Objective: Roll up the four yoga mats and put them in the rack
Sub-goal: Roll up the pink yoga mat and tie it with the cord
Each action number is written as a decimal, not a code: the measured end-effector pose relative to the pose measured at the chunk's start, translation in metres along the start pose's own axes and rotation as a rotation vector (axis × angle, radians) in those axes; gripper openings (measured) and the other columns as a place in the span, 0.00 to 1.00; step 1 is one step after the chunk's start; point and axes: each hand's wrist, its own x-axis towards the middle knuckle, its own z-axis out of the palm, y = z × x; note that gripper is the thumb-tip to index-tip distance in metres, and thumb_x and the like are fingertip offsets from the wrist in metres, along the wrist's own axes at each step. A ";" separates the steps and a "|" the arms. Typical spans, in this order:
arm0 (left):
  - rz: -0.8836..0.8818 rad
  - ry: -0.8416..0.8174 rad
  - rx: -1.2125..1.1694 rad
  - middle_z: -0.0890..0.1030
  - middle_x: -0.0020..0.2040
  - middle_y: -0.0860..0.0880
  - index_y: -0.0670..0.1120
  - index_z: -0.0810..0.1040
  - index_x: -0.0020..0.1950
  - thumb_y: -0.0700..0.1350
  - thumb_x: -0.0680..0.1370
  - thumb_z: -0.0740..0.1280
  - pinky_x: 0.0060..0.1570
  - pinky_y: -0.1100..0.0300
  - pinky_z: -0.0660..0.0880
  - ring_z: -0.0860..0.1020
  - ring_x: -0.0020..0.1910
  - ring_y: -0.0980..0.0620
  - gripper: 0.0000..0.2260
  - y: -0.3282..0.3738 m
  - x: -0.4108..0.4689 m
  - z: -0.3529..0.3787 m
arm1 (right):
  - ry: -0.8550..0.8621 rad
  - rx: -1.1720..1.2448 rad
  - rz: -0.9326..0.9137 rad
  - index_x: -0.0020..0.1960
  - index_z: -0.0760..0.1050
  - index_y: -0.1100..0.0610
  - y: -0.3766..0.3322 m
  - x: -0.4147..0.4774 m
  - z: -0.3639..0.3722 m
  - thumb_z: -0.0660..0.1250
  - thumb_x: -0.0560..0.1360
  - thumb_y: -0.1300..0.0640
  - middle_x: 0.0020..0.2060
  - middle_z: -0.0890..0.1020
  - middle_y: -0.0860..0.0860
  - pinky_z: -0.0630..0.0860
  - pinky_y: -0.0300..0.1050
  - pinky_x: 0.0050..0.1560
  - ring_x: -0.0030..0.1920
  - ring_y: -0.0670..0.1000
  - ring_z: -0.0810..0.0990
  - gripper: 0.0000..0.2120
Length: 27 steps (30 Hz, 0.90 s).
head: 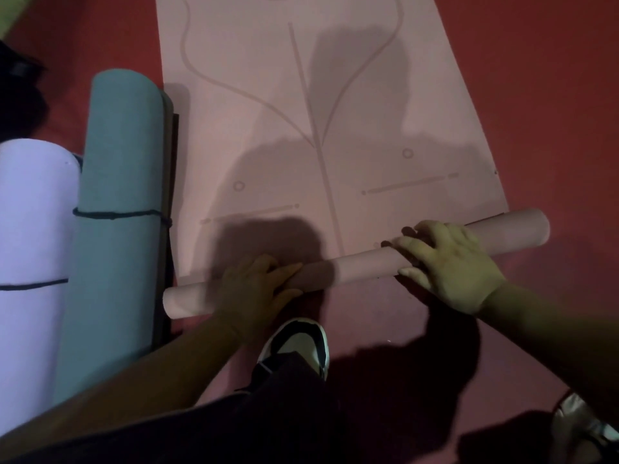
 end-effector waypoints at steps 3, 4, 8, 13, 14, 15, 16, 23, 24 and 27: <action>0.005 -0.088 -0.108 0.75 0.54 0.55 0.65 0.73 0.72 0.72 0.76 0.48 0.54 0.51 0.74 0.76 0.55 0.51 0.30 -0.005 0.013 -0.009 | 0.049 -0.048 -0.037 0.66 0.78 0.50 -0.004 -0.006 0.005 0.60 0.77 0.35 0.56 0.77 0.57 0.71 0.58 0.56 0.52 0.62 0.75 0.26; 0.007 -0.095 -0.117 0.74 0.54 0.55 0.65 0.73 0.72 0.73 0.75 0.48 0.55 0.50 0.74 0.75 0.55 0.51 0.30 -0.006 0.015 -0.010 | 0.046 -0.052 -0.029 0.65 0.78 0.50 -0.003 -0.005 0.007 0.59 0.78 0.35 0.56 0.78 0.56 0.71 0.58 0.56 0.52 0.62 0.76 0.25; -0.052 -0.033 -0.058 0.74 0.55 0.54 0.64 0.74 0.71 0.71 0.74 0.49 0.57 0.49 0.70 0.73 0.56 0.49 0.30 0.001 0.013 -0.010 | -0.012 -0.055 -0.041 0.63 0.80 0.48 0.003 0.007 0.006 0.56 0.78 0.34 0.56 0.80 0.54 0.73 0.56 0.53 0.49 0.61 0.76 0.25; -0.051 0.322 0.016 0.79 0.53 0.49 0.56 0.81 0.64 0.57 0.79 0.60 0.51 0.48 0.72 0.76 0.50 0.43 0.18 0.026 -0.003 0.014 | -0.097 -0.054 -0.045 0.63 0.79 0.44 0.010 0.021 -0.001 0.54 0.77 0.32 0.55 0.79 0.52 0.74 0.55 0.52 0.50 0.60 0.78 0.26; -0.041 0.338 0.013 0.80 0.54 0.48 0.56 0.82 0.64 0.57 0.79 0.61 0.51 0.48 0.72 0.76 0.50 0.42 0.17 0.025 -0.005 0.017 | -0.107 -0.047 -0.043 0.63 0.79 0.44 0.009 0.023 -0.002 0.54 0.77 0.31 0.55 0.79 0.52 0.74 0.56 0.52 0.51 0.60 0.78 0.26; -0.032 0.319 0.020 0.80 0.55 0.48 0.56 0.81 0.65 0.59 0.79 0.61 0.52 0.48 0.71 0.76 0.51 0.43 0.19 0.021 -0.005 0.017 | -0.112 -0.042 -0.034 0.64 0.78 0.43 0.009 0.025 -0.004 0.54 0.77 0.31 0.56 0.78 0.52 0.74 0.56 0.53 0.53 0.60 0.77 0.26; -0.021 0.276 0.032 0.79 0.56 0.49 0.57 0.80 0.67 0.61 0.79 0.60 0.53 0.49 0.71 0.76 0.52 0.44 0.21 0.016 -0.002 0.014 | -0.105 -0.038 -0.019 0.64 0.78 0.42 0.008 0.027 -0.007 0.54 0.76 0.31 0.57 0.78 0.52 0.73 0.57 0.54 0.54 0.61 0.76 0.26; -0.012 -0.081 -0.111 0.77 0.57 0.55 0.64 0.73 0.72 0.71 0.75 0.51 0.58 0.52 0.74 0.76 0.59 0.51 0.29 -0.001 0.036 -0.029 | 0.012 -0.084 0.016 0.72 0.71 0.51 -0.006 0.011 0.000 0.57 0.77 0.34 0.58 0.76 0.58 0.70 0.60 0.60 0.56 0.64 0.75 0.30; -0.012 -0.122 -0.134 0.77 0.57 0.54 0.65 0.73 0.72 0.70 0.75 0.53 0.58 0.52 0.74 0.75 0.59 0.51 0.27 -0.003 0.041 -0.031 | -0.010 -0.097 0.036 0.71 0.72 0.50 -0.005 0.013 0.001 0.56 0.77 0.33 0.58 0.77 0.58 0.70 0.60 0.60 0.56 0.64 0.75 0.30; -0.009 -0.184 -0.138 0.78 0.56 0.53 0.66 0.72 0.72 0.69 0.75 0.54 0.57 0.50 0.73 0.75 0.58 0.51 0.27 -0.007 0.048 -0.034 | -0.089 -0.105 0.046 0.69 0.74 0.47 -0.002 0.029 -0.004 0.54 0.77 0.32 0.56 0.78 0.56 0.72 0.58 0.58 0.51 0.62 0.76 0.30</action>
